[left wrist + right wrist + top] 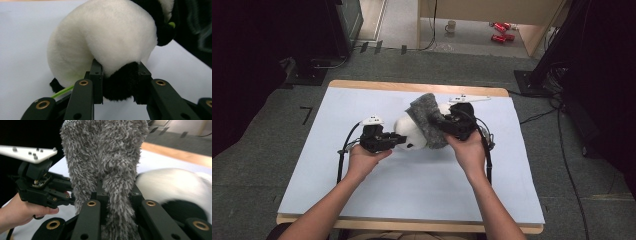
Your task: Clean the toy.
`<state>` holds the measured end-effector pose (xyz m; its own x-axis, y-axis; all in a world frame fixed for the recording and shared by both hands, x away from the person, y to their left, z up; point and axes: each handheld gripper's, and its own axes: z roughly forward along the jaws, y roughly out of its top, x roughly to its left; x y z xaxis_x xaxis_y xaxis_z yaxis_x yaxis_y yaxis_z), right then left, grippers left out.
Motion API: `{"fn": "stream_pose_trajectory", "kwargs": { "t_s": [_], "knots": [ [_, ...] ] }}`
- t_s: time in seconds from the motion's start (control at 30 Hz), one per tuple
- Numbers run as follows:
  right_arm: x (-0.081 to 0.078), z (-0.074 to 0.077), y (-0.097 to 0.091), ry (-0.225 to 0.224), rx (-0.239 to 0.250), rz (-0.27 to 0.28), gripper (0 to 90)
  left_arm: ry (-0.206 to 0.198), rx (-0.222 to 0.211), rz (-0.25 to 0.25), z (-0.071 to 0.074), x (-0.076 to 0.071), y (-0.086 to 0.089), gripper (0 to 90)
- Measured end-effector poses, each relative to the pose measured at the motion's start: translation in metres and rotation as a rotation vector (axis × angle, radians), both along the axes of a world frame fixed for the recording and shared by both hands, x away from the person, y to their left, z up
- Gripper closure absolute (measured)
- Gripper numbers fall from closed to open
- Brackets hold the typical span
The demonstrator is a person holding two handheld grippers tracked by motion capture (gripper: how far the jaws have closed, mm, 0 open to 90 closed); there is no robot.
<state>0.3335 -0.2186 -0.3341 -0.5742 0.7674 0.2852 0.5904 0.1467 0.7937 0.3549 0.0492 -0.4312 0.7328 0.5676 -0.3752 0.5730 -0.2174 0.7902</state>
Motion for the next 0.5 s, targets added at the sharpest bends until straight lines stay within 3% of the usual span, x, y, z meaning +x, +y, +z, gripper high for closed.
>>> {"fn": "stream_pose_trajectory", "kwargs": {
  "t_s": [0.1, 0.23, 0.27, 0.37, 0.47, 0.5],
  "knots": [
    [-0.001, -0.011, 0.018, 0.038, -0.010, 0.041, 78.1, -0.013, 0.012, -0.018, 0.002, -0.006, -0.006, 67.8],
    [0.000, -0.023, 0.028, 0.069, -0.026, 0.060, 78.1, -0.006, 0.009, -0.001, -0.002, -0.005, -0.010, 67.5],
    [0.002, -0.033, 0.033, 0.091, -0.040, 0.064, 78.1, -0.003, 0.005, 0.003, -0.003, -0.005, -0.010, 67.3],
    [0.004, -0.042, 0.034, 0.088, -0.048, 0.056, 78.5, 0.010, 0.023, 0.012, -0.007, -0.005, -0.013, 67.3],
    [0.007, -0.047, 0.032, 0.075, -0.086, 0.055, 78.8, 0.007, 0.022, 0.012, -0.010, -0.004, -0.014, 67.5],
    [0.008, -0.046, 0.028, 0.058, -0.120, 0.038, 78.7, 0.005, 0.022, 0.013, -0.010, -0.003, -0.013, 67.6]
  ]
}}
